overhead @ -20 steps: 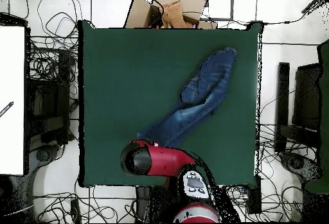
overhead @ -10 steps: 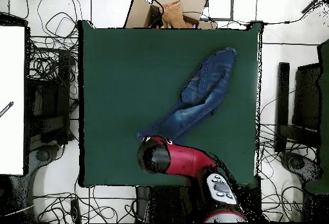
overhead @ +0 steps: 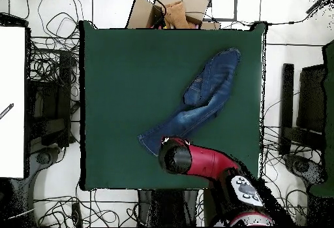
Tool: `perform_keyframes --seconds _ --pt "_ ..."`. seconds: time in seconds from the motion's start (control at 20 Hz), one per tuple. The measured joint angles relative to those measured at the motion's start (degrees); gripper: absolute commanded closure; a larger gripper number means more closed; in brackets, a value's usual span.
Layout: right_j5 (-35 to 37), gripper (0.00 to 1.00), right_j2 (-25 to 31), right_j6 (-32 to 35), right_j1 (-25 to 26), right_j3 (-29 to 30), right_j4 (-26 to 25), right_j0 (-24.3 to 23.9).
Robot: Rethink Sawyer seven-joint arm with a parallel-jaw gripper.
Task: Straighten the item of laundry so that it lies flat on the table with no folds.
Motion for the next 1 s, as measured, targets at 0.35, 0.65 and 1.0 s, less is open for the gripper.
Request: perform_keyframes --seconds 0.35,0.65,1.0 --pt "0.00 1.00 0.02 0.00 3.13 -2.16 -1.57 0.27" --pt "0.00 1.00 0.02 0.00 5.20 -3.70 -2.05 0.51" --pt "0.00 1.00 0.02 0.00 5.84 -4.91 -2.05 1.15"
